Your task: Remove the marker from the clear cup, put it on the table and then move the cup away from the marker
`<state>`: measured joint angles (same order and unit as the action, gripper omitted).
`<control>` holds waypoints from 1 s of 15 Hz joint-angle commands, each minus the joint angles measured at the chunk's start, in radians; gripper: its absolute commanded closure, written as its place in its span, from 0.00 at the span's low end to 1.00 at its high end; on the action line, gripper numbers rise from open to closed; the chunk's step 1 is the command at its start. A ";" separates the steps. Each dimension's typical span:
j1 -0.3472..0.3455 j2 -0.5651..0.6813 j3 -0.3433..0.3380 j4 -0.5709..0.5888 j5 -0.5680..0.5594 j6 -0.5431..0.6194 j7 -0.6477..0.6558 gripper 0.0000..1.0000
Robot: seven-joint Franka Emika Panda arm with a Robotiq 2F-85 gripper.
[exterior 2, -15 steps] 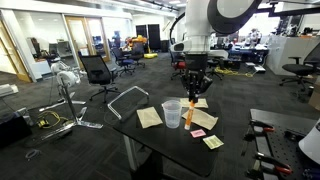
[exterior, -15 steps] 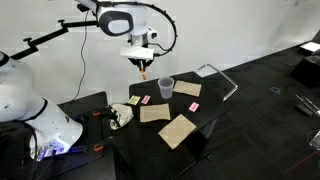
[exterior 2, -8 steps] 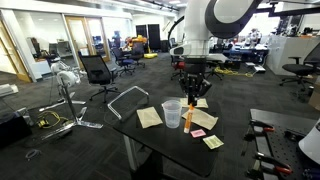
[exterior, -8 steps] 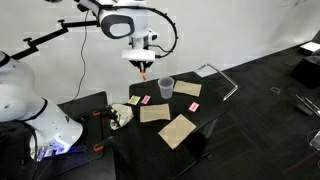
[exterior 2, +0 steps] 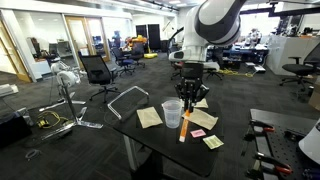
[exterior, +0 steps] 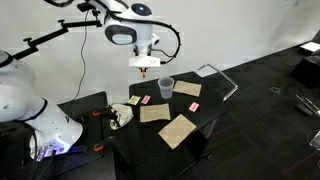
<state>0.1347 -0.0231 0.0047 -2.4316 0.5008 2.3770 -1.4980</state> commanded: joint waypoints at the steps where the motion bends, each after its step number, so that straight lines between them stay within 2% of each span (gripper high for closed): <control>1: -0.034 0.063 0.014 0.038 0.059 0.020 -0.116 0.96; 6: -0.062 0.134 0.036 0.065 0.051 0.058 -0.148 0.96; 15: -0.089 0.205 0.091 0.053 0.002 0.201 -0.113 0.96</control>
<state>0.0722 0.1662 0.0693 -2.3818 0.5281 2.5368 -1.6199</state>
